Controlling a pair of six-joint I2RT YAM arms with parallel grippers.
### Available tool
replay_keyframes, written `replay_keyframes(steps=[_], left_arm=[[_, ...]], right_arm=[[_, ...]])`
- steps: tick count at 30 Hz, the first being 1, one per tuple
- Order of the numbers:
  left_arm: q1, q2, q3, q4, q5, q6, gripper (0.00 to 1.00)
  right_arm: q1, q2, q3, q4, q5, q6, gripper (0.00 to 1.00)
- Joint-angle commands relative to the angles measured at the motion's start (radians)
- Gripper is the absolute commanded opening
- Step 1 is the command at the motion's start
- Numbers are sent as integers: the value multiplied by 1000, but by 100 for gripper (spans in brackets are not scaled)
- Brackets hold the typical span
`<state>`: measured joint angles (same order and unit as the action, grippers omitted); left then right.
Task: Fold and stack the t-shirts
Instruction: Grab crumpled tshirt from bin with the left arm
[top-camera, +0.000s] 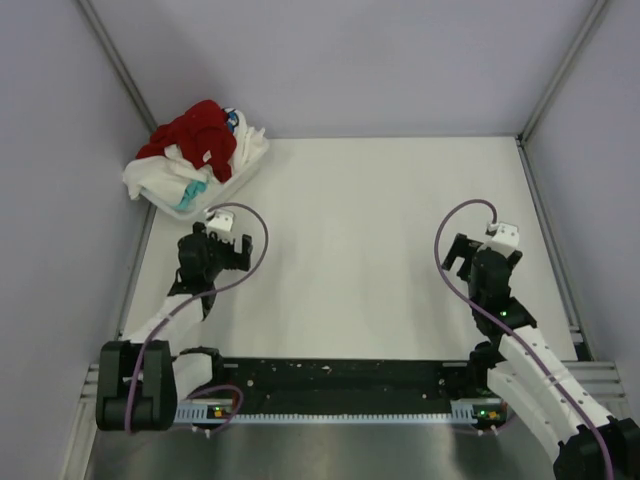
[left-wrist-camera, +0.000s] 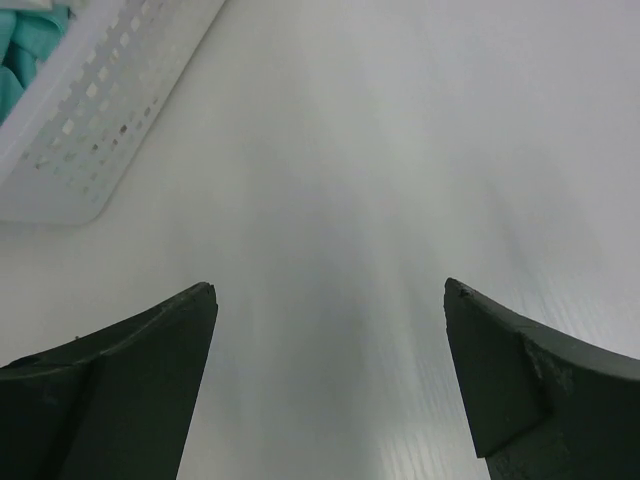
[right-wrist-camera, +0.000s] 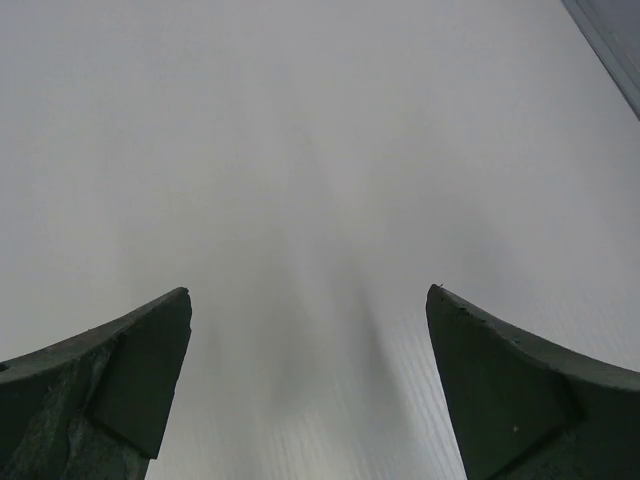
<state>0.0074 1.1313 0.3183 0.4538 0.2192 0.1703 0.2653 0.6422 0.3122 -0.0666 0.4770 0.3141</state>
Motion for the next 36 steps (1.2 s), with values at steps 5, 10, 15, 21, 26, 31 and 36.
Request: replay_keyframes(steps=[5, 10, 15, 21, 26, 31, 36], left_arm=[[5, -64, 587, -761, 241, 251, 99], [5, 161, 983, -989, 122, 296, 99], [19, 471, 1290, -1047, -3, 209, 99], [57, 879, 1741, -1116, -99, 88, 95], [59, 1058, 1972, -1121, -107, 71, 94], [57, 1107, 1950, -1069, -152, 57, 63], [59, 1032, 1920, -1069, -165, 69, 0]], right_arm=[[-3, -6, 16, 59, -132, -20, 99], [-3, 10, 119, 28, -320, -40, 99], [-1, 28, 215, -13, -471, -55, 99], [0, 50, 291, -61, -552, -53, 99], [2, 54, 291, -82, -591, -75, 99], [0, 42, 275, -96, -600, -92, 99], [2, 47, 281, -58, -627, -101, 99]])
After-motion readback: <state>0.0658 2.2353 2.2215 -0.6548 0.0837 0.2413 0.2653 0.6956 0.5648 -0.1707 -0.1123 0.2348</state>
